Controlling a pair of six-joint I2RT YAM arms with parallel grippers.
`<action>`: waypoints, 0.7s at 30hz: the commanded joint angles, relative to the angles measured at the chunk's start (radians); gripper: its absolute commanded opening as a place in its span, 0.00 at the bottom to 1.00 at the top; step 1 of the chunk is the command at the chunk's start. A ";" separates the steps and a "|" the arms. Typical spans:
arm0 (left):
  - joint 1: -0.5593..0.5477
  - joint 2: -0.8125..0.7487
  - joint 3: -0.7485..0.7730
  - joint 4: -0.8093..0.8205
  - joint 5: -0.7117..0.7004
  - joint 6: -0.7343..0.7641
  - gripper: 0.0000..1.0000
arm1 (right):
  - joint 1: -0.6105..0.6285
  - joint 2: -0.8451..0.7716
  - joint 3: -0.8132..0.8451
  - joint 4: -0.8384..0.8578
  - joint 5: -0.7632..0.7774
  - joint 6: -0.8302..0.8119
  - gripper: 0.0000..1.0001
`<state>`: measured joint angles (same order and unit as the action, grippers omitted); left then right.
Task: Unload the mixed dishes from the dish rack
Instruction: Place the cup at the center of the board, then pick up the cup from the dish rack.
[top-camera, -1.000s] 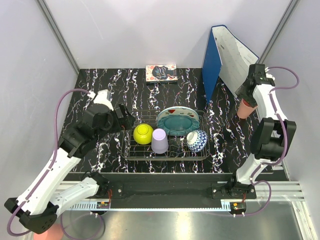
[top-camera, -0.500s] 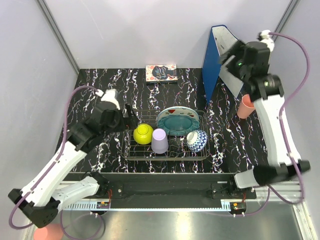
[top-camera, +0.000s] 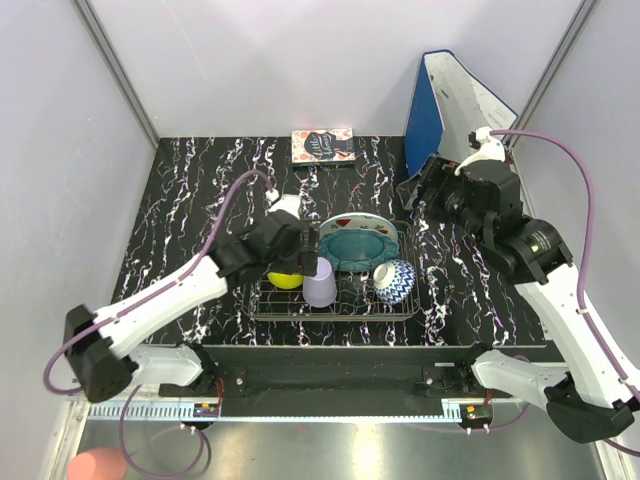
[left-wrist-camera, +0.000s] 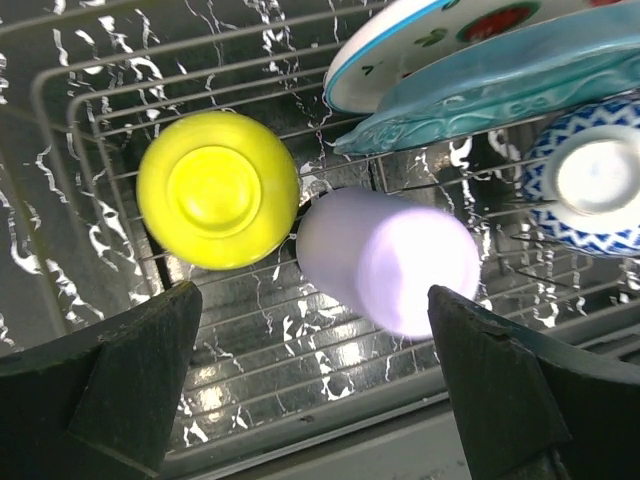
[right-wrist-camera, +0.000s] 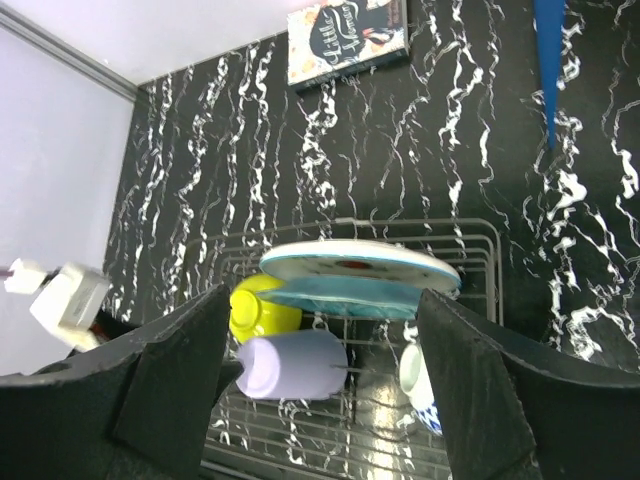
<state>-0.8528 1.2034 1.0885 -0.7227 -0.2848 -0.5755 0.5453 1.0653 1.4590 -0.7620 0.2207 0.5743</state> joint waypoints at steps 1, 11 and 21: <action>-0.017 0.070 0.042 0.103 -0.019 -0.003 0.99 | 0.010 -0.060 -0.032 -0.011 0.016 -0.025 0.83; -0.043 0.166 0.088 0.172 -0.004 -0.011 0.99 | 0.010 -0.093 -0.097 -0.022 -0.024 -0.016 0.84; -0.086 0.234 0.106 0.183 0.006 -0.021 0.99 | 0.008 -0.105 -0.130 -0.022 -0.034 -0.022 0.84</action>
<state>-0.9268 1.4036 1.1648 -0.5804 -0.2836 -0.5812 0.5457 0.9810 1.3376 -0.7918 0.1970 0.5724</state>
